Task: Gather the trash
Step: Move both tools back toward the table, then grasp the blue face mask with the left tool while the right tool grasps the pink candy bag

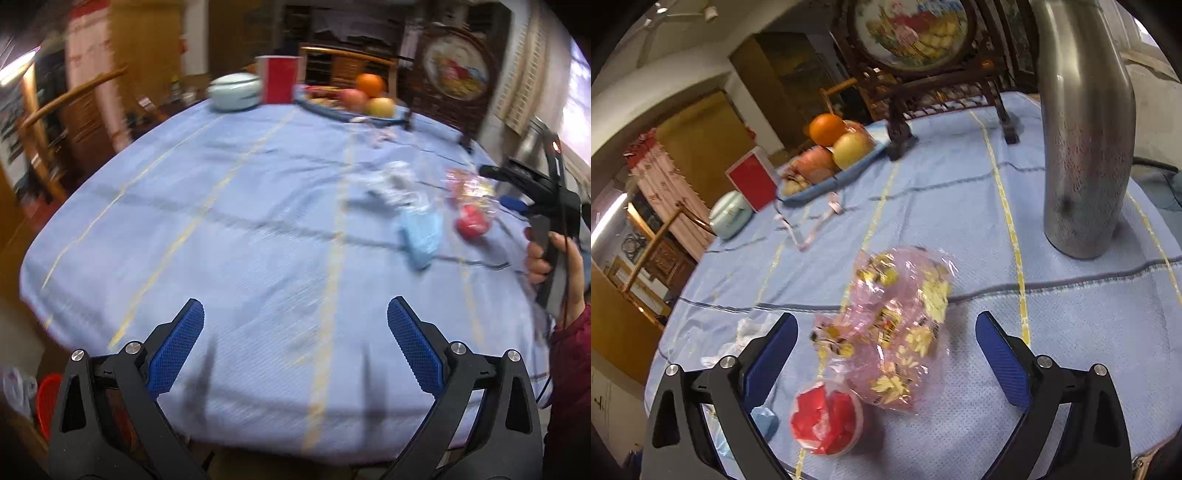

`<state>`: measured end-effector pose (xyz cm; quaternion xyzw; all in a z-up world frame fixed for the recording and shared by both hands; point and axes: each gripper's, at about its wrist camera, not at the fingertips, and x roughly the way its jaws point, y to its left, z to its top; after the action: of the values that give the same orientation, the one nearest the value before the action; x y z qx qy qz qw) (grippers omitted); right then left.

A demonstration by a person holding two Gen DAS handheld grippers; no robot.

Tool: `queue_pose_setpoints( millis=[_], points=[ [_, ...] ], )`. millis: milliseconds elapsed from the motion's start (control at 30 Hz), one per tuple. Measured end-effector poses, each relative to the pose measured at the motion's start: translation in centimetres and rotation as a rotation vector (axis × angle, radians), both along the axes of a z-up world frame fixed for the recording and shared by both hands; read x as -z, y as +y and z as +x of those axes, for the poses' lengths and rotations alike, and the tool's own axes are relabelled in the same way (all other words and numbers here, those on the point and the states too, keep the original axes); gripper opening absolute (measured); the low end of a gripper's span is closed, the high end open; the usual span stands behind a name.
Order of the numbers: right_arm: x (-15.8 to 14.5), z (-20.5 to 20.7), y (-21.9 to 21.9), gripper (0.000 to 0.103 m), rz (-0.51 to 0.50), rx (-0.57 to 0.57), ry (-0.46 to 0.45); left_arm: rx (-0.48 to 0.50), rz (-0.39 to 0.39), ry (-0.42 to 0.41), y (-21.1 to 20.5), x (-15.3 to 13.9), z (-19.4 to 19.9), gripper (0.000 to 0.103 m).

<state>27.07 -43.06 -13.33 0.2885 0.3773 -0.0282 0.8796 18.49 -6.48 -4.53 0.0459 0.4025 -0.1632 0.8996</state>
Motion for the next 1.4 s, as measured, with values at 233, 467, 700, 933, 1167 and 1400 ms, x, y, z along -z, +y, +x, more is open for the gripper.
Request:
queue_pose_setpoints(
  millis=[233,467,700,933,1167,1400],
  points=[
    [-1.0,-1.2,-0.1,0.098,-0.029,0.017,-0.032,0.169,0.081,0.067,-10.3,1.8,3.0,0.096],
    [-0.5,-0.8,-0.6,0.098,0.037,0.013,-0.018,0.171,0.105,0.101,-14.8,3.7,6.7,0.090],
    [-0.2,-1.0,-1.6,0.098,0.118,0.021,-0.028,0.162,0.024,0.134,-13.2,4.5,7.4,0.041],
    [0.8,-0.3,-2.1,0.098,0.142,0.029,0.004,0.128,-0.051,0.064,-11.5,3.5,6.7,0.035],
    [2.8,1.1,-2.1,0.097,0.185,0.014,0.059,0.111,-0.121,0.121,-10.5,3.7,7.5,0.035],
    [3.8,2.2,-1.6,0.001,0.280,-0.067,0.050,0.121,-0.094,0.086,-10.8,3.5,6.9,0.035]
  ],
)
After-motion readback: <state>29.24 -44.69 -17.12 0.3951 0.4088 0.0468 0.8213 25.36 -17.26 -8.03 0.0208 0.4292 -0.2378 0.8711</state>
